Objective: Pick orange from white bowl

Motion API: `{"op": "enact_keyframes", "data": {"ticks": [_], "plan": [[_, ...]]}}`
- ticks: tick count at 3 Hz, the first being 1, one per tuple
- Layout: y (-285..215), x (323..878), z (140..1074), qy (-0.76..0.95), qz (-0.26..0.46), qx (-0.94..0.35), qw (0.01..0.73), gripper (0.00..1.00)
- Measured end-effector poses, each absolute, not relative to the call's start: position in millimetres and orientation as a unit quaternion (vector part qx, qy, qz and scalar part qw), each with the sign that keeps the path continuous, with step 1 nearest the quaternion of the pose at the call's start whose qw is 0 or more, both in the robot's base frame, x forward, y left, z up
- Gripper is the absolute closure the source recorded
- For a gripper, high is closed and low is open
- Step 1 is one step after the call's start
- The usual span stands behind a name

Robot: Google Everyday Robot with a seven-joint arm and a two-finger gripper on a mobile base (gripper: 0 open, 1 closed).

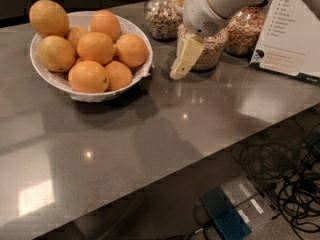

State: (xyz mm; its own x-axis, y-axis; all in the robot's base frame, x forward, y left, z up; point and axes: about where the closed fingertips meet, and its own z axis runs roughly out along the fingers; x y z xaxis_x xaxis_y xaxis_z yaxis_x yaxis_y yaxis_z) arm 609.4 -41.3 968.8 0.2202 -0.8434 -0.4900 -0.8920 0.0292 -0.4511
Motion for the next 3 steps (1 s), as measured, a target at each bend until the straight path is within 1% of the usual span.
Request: {"op": "enact_keyframes", "data": {"ticks": [1, 3], "plan": [[-21.0, 646.0, 968.8, 0.605, 0.051, -0.698, 0.379, 0.00], [-15.1, 648.5, 966.4, 0.607, 0.051, -0.693, 0.385, 0.00]]}}
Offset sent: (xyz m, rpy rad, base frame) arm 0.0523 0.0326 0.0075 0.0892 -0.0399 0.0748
